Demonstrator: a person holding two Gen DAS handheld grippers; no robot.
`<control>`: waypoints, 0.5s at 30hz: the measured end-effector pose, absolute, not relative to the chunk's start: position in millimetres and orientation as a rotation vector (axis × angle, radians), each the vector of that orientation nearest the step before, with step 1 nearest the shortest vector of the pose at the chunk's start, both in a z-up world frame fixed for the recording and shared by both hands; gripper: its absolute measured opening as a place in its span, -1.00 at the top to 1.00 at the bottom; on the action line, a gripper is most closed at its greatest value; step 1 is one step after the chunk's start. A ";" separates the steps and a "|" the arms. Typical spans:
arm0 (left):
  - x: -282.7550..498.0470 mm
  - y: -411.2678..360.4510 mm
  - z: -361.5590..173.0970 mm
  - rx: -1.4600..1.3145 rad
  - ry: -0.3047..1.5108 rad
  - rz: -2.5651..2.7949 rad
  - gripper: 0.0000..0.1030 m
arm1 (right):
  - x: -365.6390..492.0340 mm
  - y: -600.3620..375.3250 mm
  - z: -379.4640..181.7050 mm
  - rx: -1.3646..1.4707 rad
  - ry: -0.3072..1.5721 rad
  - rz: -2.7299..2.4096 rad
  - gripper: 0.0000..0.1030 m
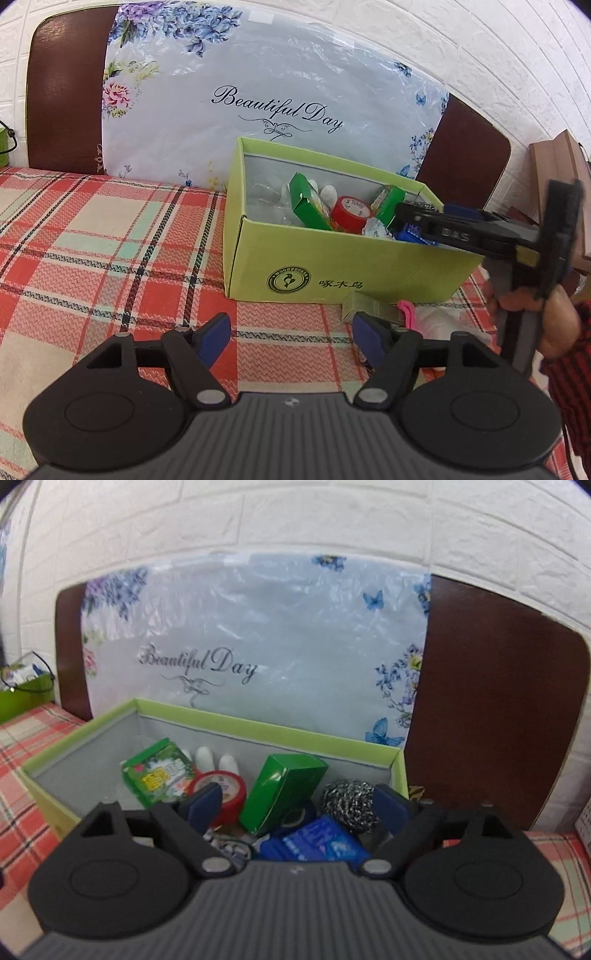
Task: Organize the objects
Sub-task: 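Move both grippers back toward the white glove and remaining bottles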
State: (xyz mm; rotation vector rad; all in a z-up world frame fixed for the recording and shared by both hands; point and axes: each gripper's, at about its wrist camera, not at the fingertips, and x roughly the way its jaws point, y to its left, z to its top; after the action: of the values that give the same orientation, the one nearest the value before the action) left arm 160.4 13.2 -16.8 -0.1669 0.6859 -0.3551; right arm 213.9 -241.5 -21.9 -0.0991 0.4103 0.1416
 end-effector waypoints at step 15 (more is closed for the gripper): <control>124.6 -12.3 7.3 -0.173 0.641 -0.393 -0.47 | 85.1 -256.2 26.1 0.054 0.354 0.141 -1.00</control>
State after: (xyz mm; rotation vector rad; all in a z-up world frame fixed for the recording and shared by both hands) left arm 124.6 -12.3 7.3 -0.1725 0.6408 -0.3933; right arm 85.1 -256.2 26.1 0.0539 0.3541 0.1414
